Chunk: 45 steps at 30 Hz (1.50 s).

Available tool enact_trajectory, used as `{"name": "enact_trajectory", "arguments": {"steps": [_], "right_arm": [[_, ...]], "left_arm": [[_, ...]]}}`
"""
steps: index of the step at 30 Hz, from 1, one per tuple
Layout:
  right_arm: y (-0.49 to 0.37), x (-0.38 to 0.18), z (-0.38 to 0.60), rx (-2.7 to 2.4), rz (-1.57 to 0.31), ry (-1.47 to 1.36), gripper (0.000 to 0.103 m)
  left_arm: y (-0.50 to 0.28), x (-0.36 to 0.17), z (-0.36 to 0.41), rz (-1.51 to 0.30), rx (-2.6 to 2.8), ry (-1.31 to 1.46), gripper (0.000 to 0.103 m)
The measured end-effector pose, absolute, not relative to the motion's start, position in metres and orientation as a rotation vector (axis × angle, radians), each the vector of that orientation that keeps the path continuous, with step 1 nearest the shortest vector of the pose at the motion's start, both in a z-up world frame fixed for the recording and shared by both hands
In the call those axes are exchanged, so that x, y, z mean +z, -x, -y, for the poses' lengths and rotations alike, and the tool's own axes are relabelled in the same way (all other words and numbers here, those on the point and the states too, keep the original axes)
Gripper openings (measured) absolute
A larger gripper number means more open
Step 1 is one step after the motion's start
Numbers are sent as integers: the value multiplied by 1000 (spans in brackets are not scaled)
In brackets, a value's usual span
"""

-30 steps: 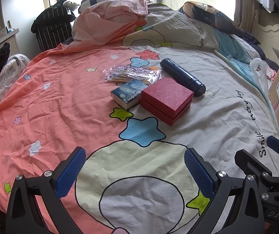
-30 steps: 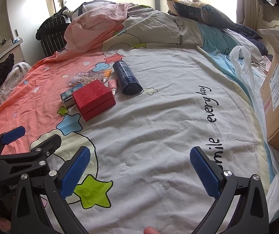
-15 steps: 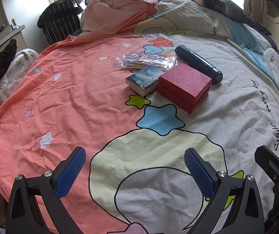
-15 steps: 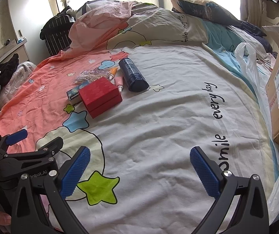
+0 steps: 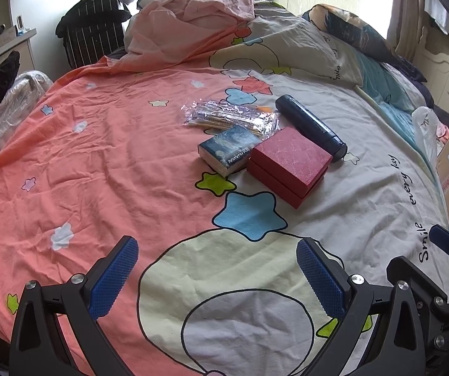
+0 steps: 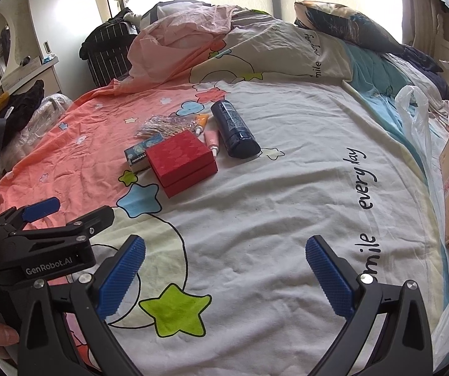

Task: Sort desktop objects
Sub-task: 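Move the right tool toward the red gift box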

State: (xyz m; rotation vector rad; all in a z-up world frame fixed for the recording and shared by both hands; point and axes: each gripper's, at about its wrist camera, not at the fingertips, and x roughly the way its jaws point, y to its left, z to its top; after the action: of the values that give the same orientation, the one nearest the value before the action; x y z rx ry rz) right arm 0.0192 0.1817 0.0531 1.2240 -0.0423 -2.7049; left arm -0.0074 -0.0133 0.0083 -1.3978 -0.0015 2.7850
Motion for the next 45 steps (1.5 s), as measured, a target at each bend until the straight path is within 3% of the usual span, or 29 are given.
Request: {"name": "enact_trajectory", "arguments": {"steps": [30, 45], "right_arm": [[17, 48, -141, -2633, -256, -1241, 103], [65, 41, -122, -2529, -315, -1179, 102]], "left_arm": [[53, 8, 23, -108, 2742, 1460, 103], [79, 5, 45, -94, 2725, 1488, 103]]}}
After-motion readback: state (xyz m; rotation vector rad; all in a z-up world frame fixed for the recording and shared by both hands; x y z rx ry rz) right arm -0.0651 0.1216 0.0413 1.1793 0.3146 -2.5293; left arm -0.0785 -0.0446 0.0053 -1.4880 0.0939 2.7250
